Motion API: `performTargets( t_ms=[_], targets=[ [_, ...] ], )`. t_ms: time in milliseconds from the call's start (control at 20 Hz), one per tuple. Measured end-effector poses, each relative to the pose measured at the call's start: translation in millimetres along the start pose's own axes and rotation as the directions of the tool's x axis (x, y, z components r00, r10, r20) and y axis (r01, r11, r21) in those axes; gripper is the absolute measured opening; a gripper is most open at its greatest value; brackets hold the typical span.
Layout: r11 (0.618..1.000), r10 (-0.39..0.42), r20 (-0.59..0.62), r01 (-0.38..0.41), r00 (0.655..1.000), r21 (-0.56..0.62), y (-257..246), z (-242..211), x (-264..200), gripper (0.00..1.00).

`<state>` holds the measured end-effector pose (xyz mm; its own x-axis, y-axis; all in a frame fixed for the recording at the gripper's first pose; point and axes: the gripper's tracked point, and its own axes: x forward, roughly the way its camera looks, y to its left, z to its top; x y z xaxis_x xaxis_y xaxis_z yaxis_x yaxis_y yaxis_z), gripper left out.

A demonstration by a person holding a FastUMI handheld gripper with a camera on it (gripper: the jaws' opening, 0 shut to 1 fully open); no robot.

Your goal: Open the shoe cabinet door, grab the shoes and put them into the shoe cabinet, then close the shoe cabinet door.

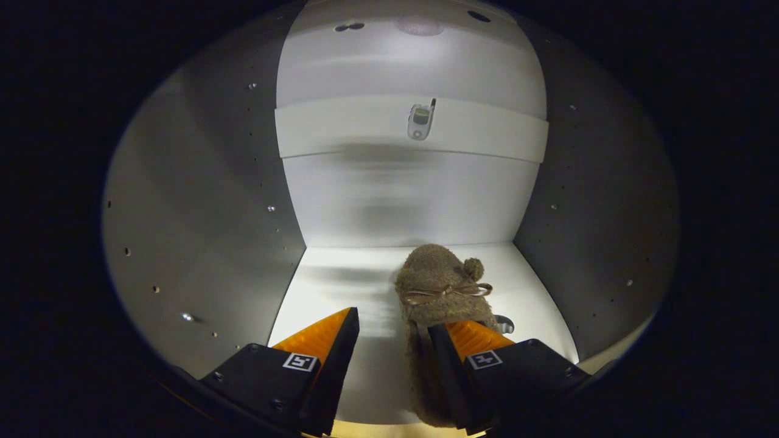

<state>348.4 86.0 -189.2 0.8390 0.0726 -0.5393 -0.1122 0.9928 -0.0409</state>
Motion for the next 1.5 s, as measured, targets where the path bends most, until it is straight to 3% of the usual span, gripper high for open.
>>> performTargets(
  t_ms=[300,400,900,1300,1500],
  targets=[
    [1.0,-0.009,0.137,0.008,0.991,0.013,0.2,18.1,-73.8,0.76],
    [1.0,-0.012,0.183,0.01,0.983,0.012,-0.8,22.2,-103.6,0.84],
    [0.998,0.022,0.345,-0.039,0.938,0.043,-22.4,1.5,-276.2,0.84],
    [0.998,0.025,0.41,-0.046,0.912,0.043,-90.0,-49.6,-421.3,0.9],
    [0.999,-0.017,0.459,0.001,0.888,0.034,-144.7,-74.3,-482.3,0.9]
  ],
)
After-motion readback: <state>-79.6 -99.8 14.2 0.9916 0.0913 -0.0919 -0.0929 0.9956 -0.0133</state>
